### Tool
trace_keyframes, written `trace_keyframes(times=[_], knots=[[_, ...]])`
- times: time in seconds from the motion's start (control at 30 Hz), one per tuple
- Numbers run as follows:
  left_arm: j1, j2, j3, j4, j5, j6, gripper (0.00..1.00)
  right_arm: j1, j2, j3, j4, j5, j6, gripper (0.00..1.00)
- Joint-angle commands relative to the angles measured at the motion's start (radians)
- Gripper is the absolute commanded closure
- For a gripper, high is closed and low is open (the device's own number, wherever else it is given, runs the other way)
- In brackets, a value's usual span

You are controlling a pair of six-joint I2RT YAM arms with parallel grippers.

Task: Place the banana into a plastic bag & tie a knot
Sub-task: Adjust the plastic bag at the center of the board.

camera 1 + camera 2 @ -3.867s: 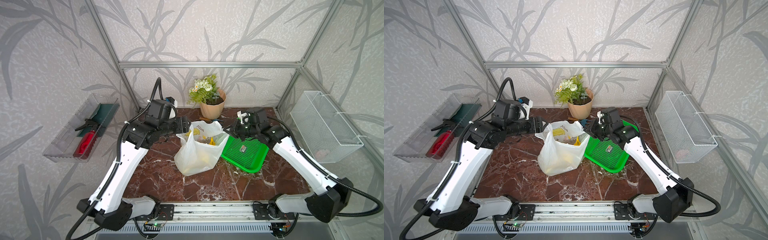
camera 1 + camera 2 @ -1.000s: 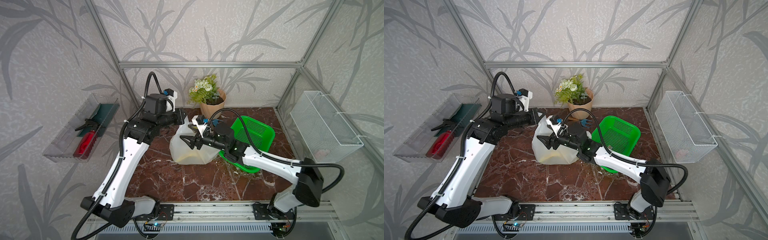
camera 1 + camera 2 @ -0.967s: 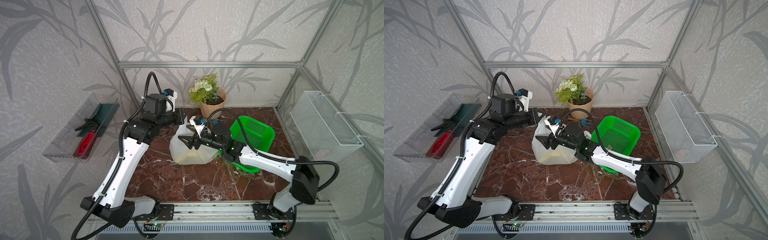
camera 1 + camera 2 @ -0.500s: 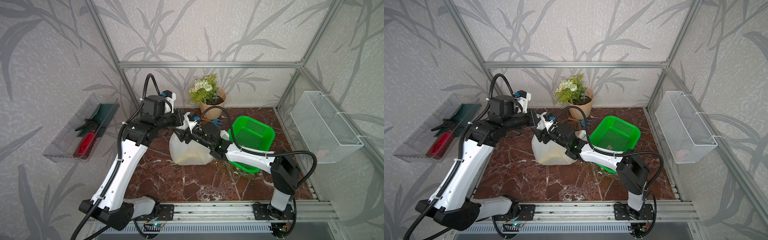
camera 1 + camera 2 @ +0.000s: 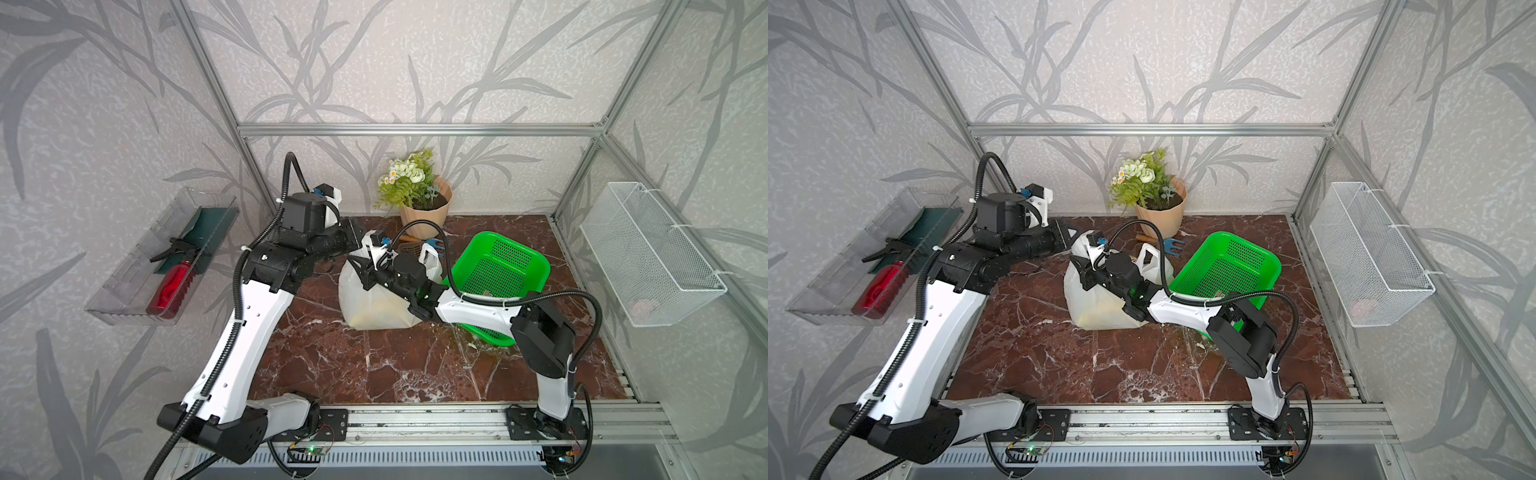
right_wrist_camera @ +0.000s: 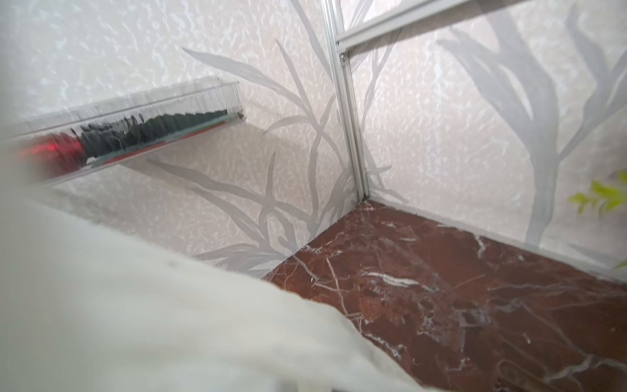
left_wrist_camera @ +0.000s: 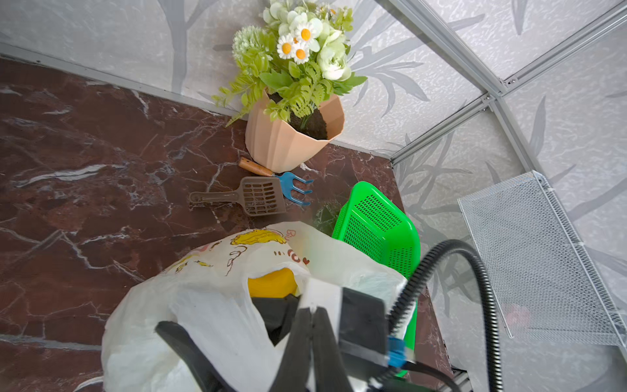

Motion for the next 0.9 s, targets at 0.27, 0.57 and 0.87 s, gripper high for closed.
trace_keyframes(times=[0.27,0.57,0.87], knots=[[0.0,-0.049,0.011,0.005,-0.003,0.003,1.0,0.01,-0.099,-0.084,-0.077,-0.042,-0.006,0.88],[0.0,-0.074,0.028,-0.034,-0.054,0.052,0.57,0.011,-0.364,-0.022,-0.436,-0.059,-0.111,0.27],[-0.073,-0.001,0.288,-0.137,-0.071,0.217,0.4,-0.101,-0.552,0.126,-0.757,-0.098,-0.058,0.21]])
